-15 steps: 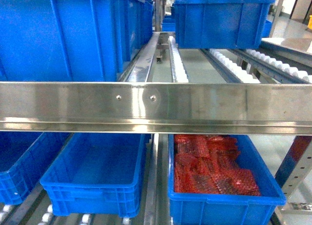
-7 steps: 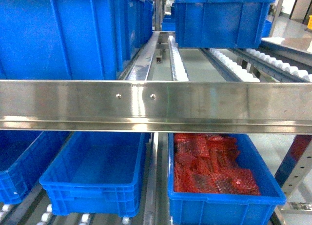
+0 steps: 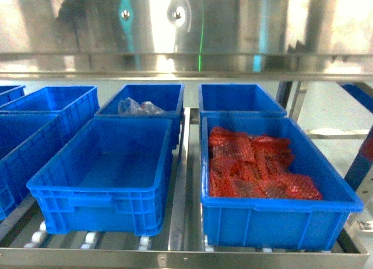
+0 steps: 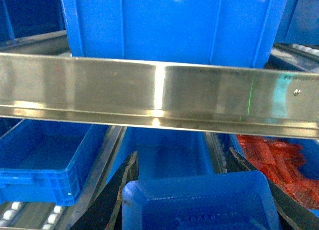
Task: Pick blue part to blue bin on bottom shelf
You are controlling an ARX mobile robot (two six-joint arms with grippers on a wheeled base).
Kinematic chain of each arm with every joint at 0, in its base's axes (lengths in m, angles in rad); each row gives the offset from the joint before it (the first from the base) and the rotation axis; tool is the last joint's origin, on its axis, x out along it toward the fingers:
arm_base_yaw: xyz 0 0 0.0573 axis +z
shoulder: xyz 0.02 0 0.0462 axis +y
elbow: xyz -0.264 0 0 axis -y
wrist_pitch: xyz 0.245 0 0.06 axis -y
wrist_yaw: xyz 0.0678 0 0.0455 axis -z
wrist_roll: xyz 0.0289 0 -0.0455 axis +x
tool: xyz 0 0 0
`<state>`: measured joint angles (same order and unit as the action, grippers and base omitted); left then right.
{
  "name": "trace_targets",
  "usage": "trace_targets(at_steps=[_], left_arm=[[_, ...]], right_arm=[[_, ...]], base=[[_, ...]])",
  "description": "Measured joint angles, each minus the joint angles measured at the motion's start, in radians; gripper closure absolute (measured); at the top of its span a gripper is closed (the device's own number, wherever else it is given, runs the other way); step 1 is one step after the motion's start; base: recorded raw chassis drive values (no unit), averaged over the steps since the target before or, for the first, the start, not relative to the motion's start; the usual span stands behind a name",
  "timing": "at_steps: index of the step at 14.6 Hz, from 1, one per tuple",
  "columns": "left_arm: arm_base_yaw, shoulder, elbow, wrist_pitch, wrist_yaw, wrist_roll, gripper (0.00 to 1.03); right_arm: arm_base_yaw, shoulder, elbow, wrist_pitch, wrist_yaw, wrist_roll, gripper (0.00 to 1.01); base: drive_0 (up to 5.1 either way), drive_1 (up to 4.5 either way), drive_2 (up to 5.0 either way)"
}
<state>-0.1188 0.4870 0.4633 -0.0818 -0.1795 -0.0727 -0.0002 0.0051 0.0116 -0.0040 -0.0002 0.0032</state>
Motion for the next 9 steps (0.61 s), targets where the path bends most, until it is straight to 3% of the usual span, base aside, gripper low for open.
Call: trace_targets(at_steps=[9], left_arm=[[0.0,0.0,0.0,-0.001,0.0,0.0,0.59]], right_arm=[[0.0,0.0,0.0,-0.001,-0.001,-0.001,0.03]], base=[[0.0,0.0,0.0]])
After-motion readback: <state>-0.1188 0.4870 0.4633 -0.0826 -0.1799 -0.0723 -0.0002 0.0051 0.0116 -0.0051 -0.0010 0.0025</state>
